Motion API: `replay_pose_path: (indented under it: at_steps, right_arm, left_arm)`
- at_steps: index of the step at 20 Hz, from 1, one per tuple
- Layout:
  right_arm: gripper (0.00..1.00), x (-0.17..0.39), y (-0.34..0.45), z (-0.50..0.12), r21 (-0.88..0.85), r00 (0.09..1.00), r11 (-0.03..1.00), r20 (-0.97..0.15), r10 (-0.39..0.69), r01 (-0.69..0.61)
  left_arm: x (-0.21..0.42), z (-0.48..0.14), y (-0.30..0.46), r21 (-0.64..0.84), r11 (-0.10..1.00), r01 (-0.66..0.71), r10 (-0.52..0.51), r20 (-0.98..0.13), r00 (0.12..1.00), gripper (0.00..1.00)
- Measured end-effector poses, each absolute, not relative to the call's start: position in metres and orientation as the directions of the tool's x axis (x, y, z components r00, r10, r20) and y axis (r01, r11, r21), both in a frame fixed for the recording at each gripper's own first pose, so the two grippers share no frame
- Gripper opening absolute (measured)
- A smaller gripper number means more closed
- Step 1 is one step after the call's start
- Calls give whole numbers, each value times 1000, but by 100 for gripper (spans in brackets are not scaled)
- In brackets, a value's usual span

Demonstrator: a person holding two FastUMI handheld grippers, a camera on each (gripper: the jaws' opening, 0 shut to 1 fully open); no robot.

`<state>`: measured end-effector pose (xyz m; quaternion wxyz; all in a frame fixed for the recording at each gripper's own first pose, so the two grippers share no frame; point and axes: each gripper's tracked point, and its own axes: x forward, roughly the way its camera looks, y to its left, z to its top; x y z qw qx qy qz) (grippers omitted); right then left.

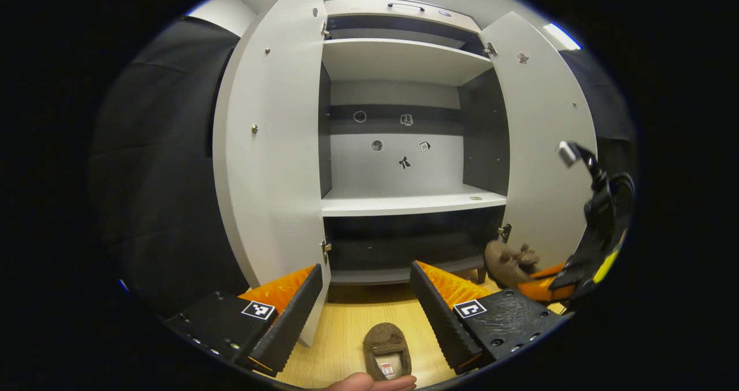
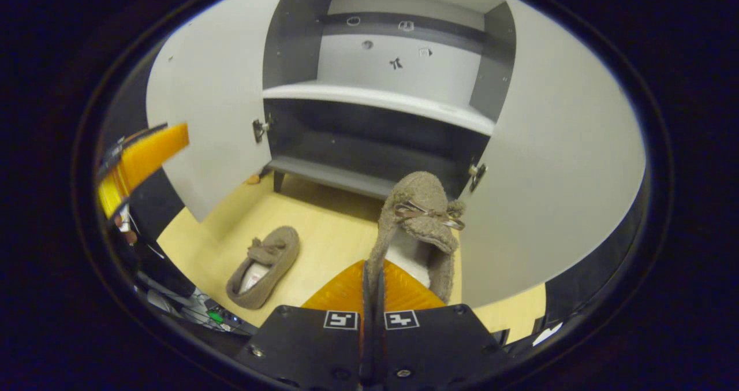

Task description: Grab one shoe with the right hand and put it into the shoe cabinet, grab the other shoe with the left hand and put it into the shoe cabinet; then close the right door with the right hand and the left door with the left hand.

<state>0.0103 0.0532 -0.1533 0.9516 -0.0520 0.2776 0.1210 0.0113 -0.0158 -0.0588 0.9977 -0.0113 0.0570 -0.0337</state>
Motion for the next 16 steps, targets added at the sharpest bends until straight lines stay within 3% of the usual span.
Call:
replay_pose_path:
  at_steps: [6,10,16]
  right_arm:
    - [4,48,51,-71,-77,902,968,-388,191,-238]
    - [4,79,55,-34,-77,915,966,-347,206,-246]
    - [4,155,75,-8,-81,921,963,-321,220,-258]
  left_arm:
    - [9,-66,-11,-49,997,60,-66,-120,991,96]
    - [0,-76,-5,-52,998,43,-50,-139,989,100]
    - [-16,-92,19,-56,998,-30,20,-175,984,96]
